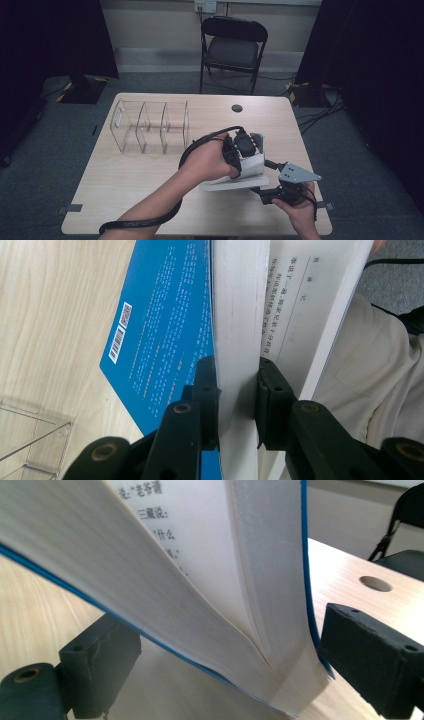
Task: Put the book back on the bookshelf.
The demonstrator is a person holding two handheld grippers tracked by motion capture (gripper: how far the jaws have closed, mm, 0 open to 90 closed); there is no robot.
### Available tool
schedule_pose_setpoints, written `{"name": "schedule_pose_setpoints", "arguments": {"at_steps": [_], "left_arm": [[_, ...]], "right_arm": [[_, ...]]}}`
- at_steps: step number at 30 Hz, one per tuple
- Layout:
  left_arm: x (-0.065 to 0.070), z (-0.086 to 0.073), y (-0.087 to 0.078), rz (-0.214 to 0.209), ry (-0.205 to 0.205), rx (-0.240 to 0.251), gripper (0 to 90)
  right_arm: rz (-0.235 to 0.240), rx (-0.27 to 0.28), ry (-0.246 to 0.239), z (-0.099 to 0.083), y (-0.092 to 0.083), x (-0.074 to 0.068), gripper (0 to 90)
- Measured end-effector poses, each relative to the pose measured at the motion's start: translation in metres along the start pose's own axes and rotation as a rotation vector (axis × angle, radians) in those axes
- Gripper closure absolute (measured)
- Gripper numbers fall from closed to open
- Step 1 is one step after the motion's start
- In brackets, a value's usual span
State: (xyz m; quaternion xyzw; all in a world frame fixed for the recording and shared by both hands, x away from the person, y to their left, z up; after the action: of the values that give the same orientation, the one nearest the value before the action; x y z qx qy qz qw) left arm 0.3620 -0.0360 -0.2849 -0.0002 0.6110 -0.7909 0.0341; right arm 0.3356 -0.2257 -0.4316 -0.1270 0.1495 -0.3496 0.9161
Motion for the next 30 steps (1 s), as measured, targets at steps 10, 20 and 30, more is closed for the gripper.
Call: {"name": "schedule_pose_setpoints", "arguments": {"at_steps": [10,20,30], "left_arm": [[-0.002,-0.001,-0.001,-0.005,0.010,0.003,74.6],[0.000,0.001,0.001,-0.007,0.057,-0.036,73.6],[-0.005,-0.020,-0.020,0.205,0.155,0.202,45.3]], "right_arm": [[0.018,-0.018,-0.032,0.006,0.007,0.001,7.4],[0.119,-0.094,-0.074,0.008,0.008,-0.006,33.9],[0.162,-0.085,-0.026,0.011,0.009,-0.003,50.3]]}}
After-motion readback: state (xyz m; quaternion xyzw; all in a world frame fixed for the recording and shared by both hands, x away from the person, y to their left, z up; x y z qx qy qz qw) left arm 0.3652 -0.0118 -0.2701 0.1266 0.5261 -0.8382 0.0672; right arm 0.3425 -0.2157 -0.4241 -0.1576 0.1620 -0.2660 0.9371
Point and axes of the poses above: each handheld gripper's, and its own axes: y roughly forward along the jaws, z roughly out of its top, x roughly to its right, the point moved 1 cm from there along y, roughly forward along the jaws, and after that the axes turned 15 degrees about y, right-handed, at the moved point
